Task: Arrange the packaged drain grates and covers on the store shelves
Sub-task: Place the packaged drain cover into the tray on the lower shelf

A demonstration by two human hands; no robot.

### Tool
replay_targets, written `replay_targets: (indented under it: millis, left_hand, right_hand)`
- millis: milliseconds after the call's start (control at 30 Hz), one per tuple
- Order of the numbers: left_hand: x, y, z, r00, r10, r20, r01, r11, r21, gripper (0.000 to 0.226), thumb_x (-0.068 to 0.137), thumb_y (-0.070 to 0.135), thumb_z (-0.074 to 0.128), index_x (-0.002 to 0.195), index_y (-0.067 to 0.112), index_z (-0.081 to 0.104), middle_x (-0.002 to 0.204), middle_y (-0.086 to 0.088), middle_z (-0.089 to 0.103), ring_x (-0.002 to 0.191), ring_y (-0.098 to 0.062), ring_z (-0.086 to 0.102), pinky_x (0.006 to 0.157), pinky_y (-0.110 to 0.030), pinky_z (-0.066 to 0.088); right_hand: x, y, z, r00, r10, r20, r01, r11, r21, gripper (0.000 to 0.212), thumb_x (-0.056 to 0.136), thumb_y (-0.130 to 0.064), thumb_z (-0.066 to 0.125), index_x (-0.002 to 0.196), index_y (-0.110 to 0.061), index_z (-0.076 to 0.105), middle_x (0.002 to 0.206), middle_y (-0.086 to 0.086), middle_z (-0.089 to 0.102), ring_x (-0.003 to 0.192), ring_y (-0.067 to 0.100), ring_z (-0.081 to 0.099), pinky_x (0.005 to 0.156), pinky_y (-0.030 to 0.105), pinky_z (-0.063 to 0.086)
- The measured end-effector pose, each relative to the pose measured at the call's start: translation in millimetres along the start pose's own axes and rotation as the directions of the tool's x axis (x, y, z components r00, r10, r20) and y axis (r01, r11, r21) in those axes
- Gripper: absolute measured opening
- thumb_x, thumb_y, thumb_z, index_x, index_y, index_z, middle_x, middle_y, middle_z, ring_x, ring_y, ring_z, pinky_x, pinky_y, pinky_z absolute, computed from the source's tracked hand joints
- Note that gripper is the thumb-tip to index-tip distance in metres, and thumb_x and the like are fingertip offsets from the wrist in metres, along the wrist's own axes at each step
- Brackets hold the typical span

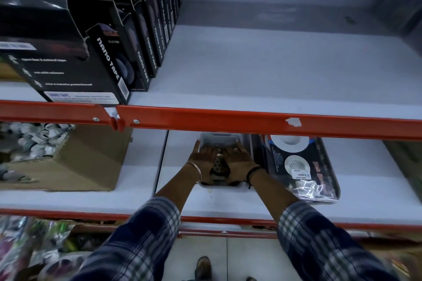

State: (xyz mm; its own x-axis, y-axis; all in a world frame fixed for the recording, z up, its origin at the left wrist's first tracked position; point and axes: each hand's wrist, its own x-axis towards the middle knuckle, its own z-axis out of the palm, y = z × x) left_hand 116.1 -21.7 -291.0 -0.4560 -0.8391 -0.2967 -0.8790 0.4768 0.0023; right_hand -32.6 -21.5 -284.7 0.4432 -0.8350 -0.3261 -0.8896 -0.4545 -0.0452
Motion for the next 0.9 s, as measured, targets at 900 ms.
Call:
replay_targets:
  millis: [900]
  left_hand:
    - [31.1,191.3,-33.8,0.968,-0.248,0.037,0.209,0.715,-0.667,0.091,0.079,0.013,0.065,0.149,0.018,0.007,0.151,-0.023,0.015,0.131,-0.041,0.034,0.106,-0.04,0.038]
  right_hand:
    - [-142.1,151.8,29.9,0.912,0.399,-0.097,-0.317,0.834,0.451,0.1,0.078,-0.055,0.062,0.15,-0.027,-0.001,0.159,0.009,-0.015,0.141,0.045,0.014,0.11,0.054,0.028]
